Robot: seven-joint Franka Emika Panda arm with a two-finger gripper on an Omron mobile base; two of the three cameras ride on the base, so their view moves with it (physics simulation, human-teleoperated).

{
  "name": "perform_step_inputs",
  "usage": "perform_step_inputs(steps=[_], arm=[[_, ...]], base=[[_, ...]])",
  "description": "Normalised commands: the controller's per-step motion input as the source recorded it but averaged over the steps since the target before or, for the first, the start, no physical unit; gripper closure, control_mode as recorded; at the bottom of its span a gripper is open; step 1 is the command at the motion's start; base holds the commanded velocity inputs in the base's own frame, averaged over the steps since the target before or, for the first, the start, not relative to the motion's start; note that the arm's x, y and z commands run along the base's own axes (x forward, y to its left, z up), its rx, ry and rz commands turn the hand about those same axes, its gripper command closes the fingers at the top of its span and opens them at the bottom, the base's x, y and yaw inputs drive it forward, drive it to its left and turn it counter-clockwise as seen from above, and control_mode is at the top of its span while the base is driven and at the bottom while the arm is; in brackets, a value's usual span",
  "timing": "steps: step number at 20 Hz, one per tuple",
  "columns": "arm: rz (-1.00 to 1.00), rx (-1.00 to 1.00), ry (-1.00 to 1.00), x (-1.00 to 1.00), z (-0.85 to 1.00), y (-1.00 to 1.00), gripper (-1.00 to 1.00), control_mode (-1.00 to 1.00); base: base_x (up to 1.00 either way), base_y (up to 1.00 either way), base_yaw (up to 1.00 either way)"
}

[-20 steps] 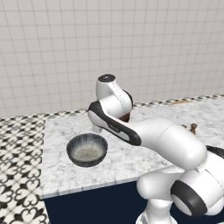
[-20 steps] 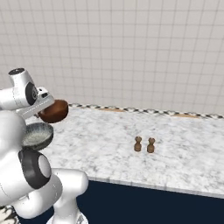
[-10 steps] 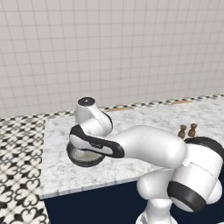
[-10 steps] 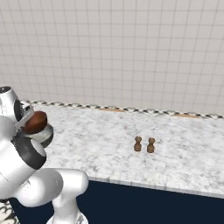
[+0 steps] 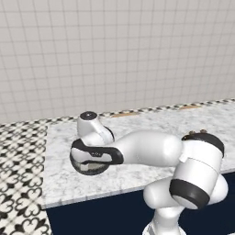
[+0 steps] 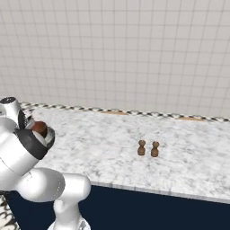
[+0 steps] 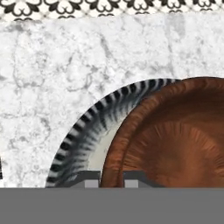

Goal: Pick up the bowls on the counter and stack them on top of one another in the open cabinet. Place the smaller bowl on top of the larger bowl.

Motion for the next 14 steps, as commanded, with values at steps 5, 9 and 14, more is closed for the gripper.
perform_step_inputs(steps=[5,9,14], arm=[[-0.08,0.05,0.0,0.03,0.46,-0.06,-1.0,-1.0],[-0.31,0.04,0.04,0.12,0.92,-0.16,-1.0,-1.0],[-0.53,0.02,0.23,0.72,0.09,-0.84,-1.0,-1.0]], base=[[0.0,0.0,0.0],[0.0,0.0,0.0],[0.0,0.0,0.0]])
